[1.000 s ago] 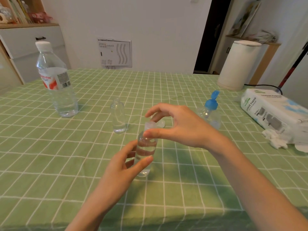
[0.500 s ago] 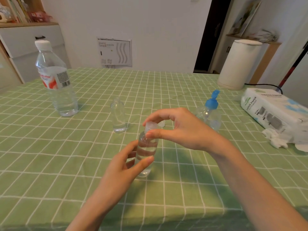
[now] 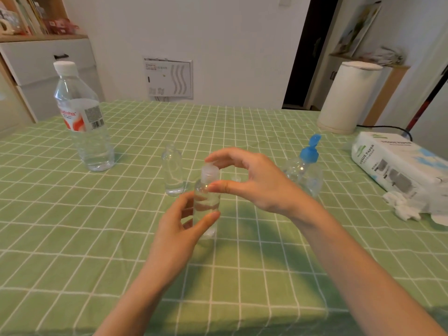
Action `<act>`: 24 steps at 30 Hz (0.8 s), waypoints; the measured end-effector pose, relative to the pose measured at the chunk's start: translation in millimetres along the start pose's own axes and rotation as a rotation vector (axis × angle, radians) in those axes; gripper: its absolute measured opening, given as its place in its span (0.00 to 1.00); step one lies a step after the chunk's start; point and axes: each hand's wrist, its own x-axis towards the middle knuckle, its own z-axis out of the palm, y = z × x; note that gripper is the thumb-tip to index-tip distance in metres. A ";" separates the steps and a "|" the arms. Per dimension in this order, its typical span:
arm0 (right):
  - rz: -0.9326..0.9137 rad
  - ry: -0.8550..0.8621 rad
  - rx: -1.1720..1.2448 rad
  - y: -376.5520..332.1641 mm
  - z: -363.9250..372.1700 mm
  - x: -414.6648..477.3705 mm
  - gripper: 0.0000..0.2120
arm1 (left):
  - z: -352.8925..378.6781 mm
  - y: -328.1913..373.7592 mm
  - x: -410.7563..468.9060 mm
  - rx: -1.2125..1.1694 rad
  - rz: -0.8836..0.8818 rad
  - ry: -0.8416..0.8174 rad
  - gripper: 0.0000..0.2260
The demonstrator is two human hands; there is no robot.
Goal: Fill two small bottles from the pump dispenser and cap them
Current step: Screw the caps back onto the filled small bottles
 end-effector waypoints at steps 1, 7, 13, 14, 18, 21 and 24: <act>0.017 0.021 0.010 6.1 -1.6 0.7 0.20 | -2.0 -0.7 5.9 -0.003 -0.007 -0.011 0.18; 0.241 0.155 -0.059 51.6 3.4 3.3 0.22 | -6.8 -14.0 38.8 -0.001 -0.038 -0.049 0.11; 0.342 0.177 -0.135 79.5 16.0 7.0 0.22 | -5.2 -23.8 51.5 0.027 -0.058 -0.073 0.13; 0.347 0.183 -0.151 82.5 17.8 8.0 0.22 | -5.5 -24.5 52.5 0.033 -0.058 -0.077 0.13; 0.371 0.199 -0.225 92.3 24.8 13.5 0.23 | -5.7 -24.4 52.7 0.065 -0.050 -0.103 0.14; 0.431 0.189 -0.265 99.9 30.0 19.8 0.26 | -4.9 -24.2 51.2 0.070 -0.070 -0.116 0.17; 0.493 0.162 -0.288 105.8 34.4 26.0 0.27 | -4.4 -22.5 50.4 0.067 -0.093 -0.128 0.18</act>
